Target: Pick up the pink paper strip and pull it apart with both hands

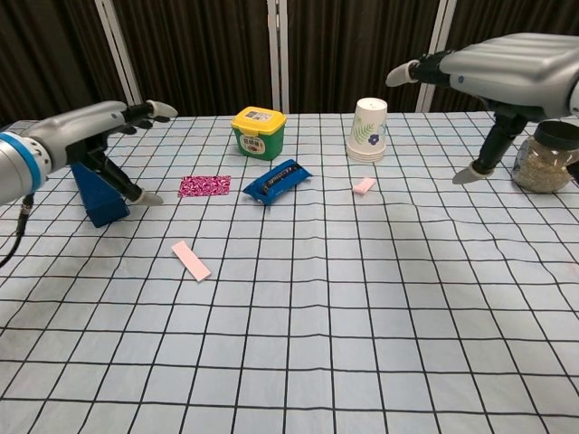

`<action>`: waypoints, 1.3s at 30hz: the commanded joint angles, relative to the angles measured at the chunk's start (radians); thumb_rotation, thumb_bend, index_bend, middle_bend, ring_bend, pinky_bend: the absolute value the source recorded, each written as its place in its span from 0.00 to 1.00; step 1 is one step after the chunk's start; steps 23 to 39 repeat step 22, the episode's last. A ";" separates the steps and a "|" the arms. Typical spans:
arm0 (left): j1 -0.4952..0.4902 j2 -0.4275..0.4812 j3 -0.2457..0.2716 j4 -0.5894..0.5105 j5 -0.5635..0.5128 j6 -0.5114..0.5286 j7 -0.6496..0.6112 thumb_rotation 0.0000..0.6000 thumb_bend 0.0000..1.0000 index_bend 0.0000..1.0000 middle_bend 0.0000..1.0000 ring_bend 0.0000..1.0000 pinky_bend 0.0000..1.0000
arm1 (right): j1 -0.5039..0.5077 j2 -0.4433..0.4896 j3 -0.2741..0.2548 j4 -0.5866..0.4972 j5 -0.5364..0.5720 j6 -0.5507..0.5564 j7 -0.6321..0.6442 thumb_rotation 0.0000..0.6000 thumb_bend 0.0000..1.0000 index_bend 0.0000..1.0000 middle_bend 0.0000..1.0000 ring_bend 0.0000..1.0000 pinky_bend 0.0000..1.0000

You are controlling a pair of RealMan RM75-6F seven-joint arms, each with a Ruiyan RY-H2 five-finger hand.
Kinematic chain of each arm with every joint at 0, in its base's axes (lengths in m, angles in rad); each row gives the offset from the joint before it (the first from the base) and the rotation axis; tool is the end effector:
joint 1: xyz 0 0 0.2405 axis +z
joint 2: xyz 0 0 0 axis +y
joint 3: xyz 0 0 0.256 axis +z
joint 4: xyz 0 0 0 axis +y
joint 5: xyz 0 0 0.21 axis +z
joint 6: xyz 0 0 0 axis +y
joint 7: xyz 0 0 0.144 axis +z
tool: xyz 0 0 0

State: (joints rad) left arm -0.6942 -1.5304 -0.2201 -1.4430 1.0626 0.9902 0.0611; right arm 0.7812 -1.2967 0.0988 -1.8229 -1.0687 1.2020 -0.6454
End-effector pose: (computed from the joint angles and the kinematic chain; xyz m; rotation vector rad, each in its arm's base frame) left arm -0.1726 0.3565 0.0054 -1.6136 -1.2409 -1.0852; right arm -0.1213 -0.3227 0.0618 1.8407 -0.6086 0.8682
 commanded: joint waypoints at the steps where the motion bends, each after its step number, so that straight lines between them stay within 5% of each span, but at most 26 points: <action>1: 0.045 0.063 0.015 -0.035 0.035 0.062 0.007 1.00 0.00 0.00 0.00 0.00 0.00 | -0.075 0.055 -0.030 -0.006 -0.102 0.080 0.085 1.00 0.00 0.00 0.00 0.00 0.00; 11: 0.221 0.246 0.081 -0.098 0.156 0.264 -0.071 1.00 0.00 0.00 0.00 0.00 0.00 | -0.297 0.162 -0.143 0.146 -0.319 0.289 0.333 1.00 0.00 0.00 0.00 0.00 0.00; 21: 0.423 0.294 0.191 -0.115 0.286 0.491 -0.183 1.00 0.00 0.00 0.00 0.00 0.00 | -0.471 0.144 -0.196 0.284 -0.404 0.436 0.449 1.00 0.00 0.00 0.00 0.00 0.00; 39: 0.436 0.304 0.200 -0.132 0.291 0.496 -0.202 1.00 0.00 0.00 0.00 0.00 0.00 | -0.480 0.141 -0.197 0.290 -0.407 0.442 0.450 1.00 0.00 0.00 0.00 0.00 0.00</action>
